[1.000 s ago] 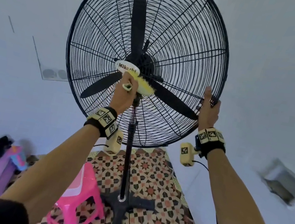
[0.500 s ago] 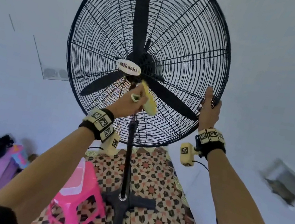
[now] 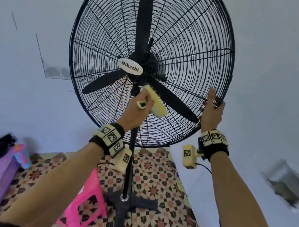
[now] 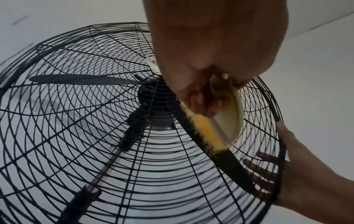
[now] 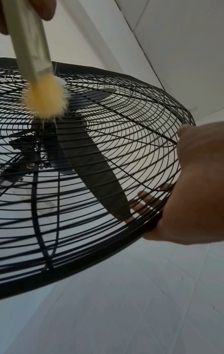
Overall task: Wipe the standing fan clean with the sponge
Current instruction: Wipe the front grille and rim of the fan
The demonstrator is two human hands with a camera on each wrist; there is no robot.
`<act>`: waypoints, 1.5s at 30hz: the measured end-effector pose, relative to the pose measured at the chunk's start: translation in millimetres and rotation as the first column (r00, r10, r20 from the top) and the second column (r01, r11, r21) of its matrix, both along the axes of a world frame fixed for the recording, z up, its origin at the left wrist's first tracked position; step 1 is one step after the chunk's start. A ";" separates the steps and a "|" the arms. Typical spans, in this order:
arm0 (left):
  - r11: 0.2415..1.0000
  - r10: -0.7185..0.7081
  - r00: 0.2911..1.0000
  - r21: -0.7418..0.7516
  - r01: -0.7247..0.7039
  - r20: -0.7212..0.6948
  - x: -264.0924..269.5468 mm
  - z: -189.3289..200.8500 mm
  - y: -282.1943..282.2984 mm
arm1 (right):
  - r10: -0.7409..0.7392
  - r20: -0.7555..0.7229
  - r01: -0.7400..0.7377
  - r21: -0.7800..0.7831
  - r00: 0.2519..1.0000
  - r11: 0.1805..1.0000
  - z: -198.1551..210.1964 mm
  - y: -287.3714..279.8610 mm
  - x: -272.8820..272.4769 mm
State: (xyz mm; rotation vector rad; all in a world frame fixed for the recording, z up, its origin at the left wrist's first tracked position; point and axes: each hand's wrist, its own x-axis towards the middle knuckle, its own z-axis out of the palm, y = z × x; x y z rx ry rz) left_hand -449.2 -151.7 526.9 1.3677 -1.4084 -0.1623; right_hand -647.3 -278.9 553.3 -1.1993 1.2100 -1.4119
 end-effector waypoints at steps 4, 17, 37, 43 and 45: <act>0.953 0.245 0.958 -0.147 -0.267 -0.152 21.4 0.5 -2.6 | 0.006 0.022 -0.006 0.003 1.000 1.000 5.7 10.2 0.1; 0.997 -0.069 0.984 0.034 0.075 -0.166 -4.6 -13.0 7.6 | 0.008 -0.023 -0.008 -0.026 1.000 1.000 7.5 15.9 -2.6; 0.994 0.027 0.947 -0.090 -0.059 -0.320 -32.4 -36.5 30.5 | 0.197 -0.160 -0.197 0.020 0.967 0.980 4.5 29.7 -21.5; 0.960 -0.151 0.960 0.197 0.200 -0.237 -43.6 -49.4 52.3 | 0.177 -0.207 -0.183 -0.012 0.962 0.983 6.3 36.7 -18.0; 0.978 -0.102 0.954 0.146 0.148 -0.281 -36.5 -44.5 58.1 | 0.181 -0.211 -0.188 -0.014 0.960 0.982 6.8 40.0 -18.1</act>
